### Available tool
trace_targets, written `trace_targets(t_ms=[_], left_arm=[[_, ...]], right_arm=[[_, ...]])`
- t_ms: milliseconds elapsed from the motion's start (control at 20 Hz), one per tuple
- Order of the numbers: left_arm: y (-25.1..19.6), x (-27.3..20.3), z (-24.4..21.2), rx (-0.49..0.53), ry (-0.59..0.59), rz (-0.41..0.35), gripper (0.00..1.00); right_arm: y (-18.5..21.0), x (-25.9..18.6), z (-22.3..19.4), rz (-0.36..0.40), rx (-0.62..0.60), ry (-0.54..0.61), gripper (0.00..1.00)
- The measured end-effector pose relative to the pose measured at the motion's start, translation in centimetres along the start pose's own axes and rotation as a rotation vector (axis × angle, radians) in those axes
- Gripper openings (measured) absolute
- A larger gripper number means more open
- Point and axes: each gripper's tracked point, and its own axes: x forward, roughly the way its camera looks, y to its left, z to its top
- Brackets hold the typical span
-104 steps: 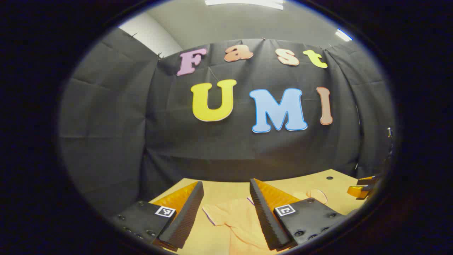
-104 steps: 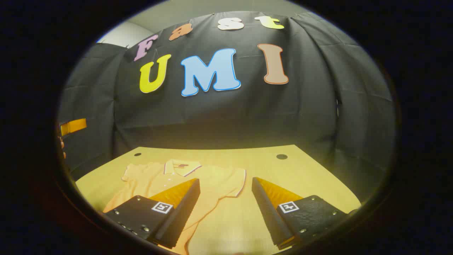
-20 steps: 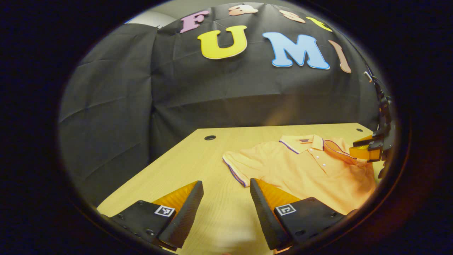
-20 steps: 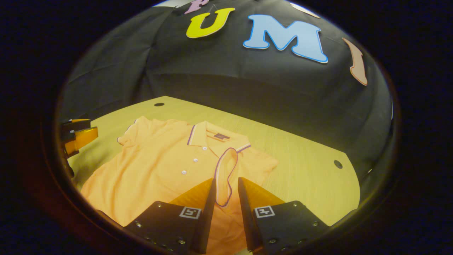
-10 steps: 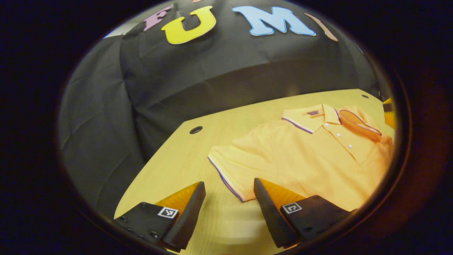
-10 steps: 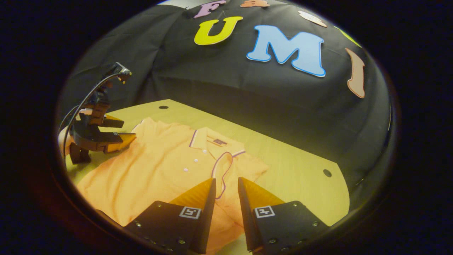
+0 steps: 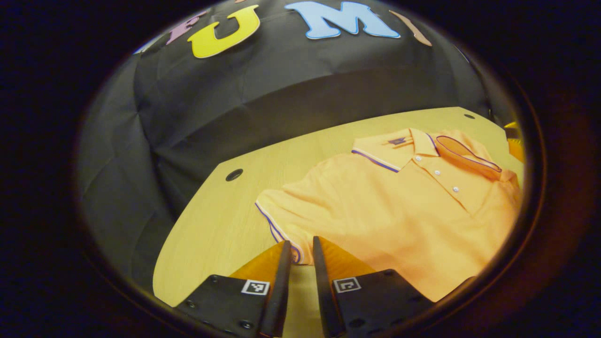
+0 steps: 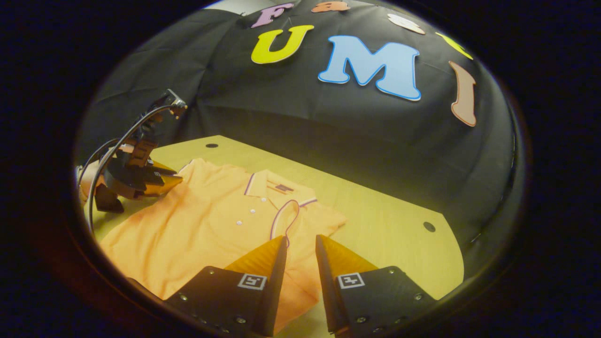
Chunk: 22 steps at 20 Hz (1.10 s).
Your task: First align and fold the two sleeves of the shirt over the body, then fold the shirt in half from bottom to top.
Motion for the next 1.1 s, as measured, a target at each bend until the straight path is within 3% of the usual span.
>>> trace_targets(t_ms=[100,150,200,250,600,900,1100], left_arm=[[-0.5,-0.1,0.3,-0.006,-0.005,-0.019,0.35],[-0.5,-0.3,0.0,-0.011,-0.002,-0.021,0.21],[-0.5,-0.3,0.2,-0.019,-0.008,-0.027,0.22],[-0.7,-0.3,0.2,-0.023,-0.003,-0.023,0.11],[-0.8,-0.6,0.5,-0.039,-0.016,-0.020,0.06],[-1.8,-1.4,3.7,0.004,-0.066,-0.015,0.06],[-5.5,-2.2,6.1,0.004,-0.090,-0.091,0.06]], right_arm=[[-0.2,-0.2,0.2,0.000,0.009,-0.012,0.41],[-0.4,-0.4,0.2,-0.001,0.011,-0.015,0.41],[-0.5,-0.5,0.3,-0.003,0.011,-0.019,0.41],[-0.5,-0.6,0.4,-0.005,0.010,-0.023,0.41],[-1.1,-0.6,0.1,-0.009,0.016,-0.020,0.41],[-1.6,-0.8,0.2,-0.021,0.029,-0.024,0.41],[-2.0,-0.9,0.0,-0.035,0.022,-0.026,0.41]])
